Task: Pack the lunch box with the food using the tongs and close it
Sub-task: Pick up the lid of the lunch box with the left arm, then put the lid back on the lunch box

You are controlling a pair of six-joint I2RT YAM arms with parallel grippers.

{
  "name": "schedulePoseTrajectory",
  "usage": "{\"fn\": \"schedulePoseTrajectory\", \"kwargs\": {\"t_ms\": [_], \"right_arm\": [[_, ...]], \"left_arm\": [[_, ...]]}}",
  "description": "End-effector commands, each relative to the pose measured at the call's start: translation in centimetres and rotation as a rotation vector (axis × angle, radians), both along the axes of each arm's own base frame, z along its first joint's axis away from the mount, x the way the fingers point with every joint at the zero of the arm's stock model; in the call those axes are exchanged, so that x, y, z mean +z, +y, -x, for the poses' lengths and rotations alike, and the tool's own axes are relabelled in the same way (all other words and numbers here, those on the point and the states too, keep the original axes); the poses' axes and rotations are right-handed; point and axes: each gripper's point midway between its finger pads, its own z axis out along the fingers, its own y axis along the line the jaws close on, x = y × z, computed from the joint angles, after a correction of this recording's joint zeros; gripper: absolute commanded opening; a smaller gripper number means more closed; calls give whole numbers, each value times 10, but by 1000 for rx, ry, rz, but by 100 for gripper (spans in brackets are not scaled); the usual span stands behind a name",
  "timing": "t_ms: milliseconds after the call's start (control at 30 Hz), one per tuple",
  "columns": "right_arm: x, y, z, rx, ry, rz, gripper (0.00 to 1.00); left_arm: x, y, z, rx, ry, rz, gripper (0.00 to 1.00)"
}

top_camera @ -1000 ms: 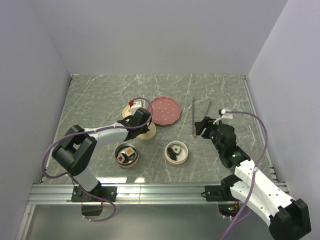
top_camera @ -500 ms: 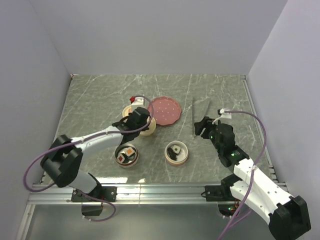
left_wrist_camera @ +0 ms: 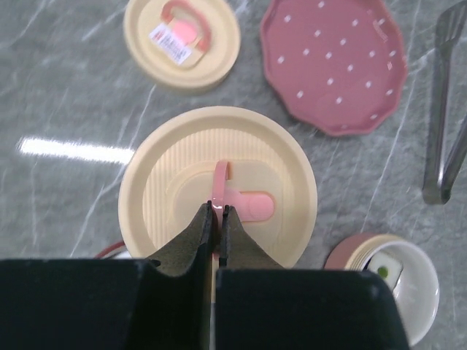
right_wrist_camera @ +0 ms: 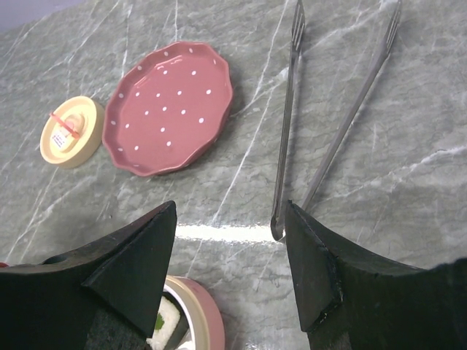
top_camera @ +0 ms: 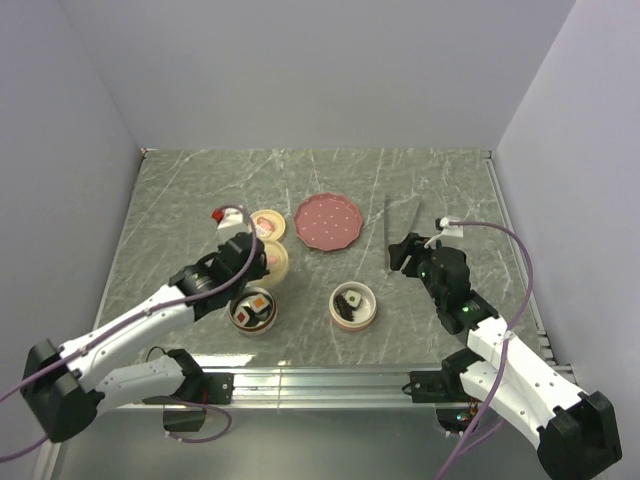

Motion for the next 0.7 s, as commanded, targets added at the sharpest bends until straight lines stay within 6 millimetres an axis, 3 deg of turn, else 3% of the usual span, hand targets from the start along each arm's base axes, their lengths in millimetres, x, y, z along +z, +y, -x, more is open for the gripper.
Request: {"fn": "schedulePoseTrajectory", "kwargs": {"t_ms": [0,67,400,667], "right_arm": [[7,2,-3,7,-40,-5,68],[7,2,-3,7,-42,-5,68],[8,2,-3,5,-48,-10,68],[6,2,-5,4,-40,-3,68]], "left_arm": [[-19,24,34,68,98,23,0],[-19,28,42,79,106,64,0],[-62,38,71,108,283,31,0],[-63,40,85,111,316,81,0]]}}
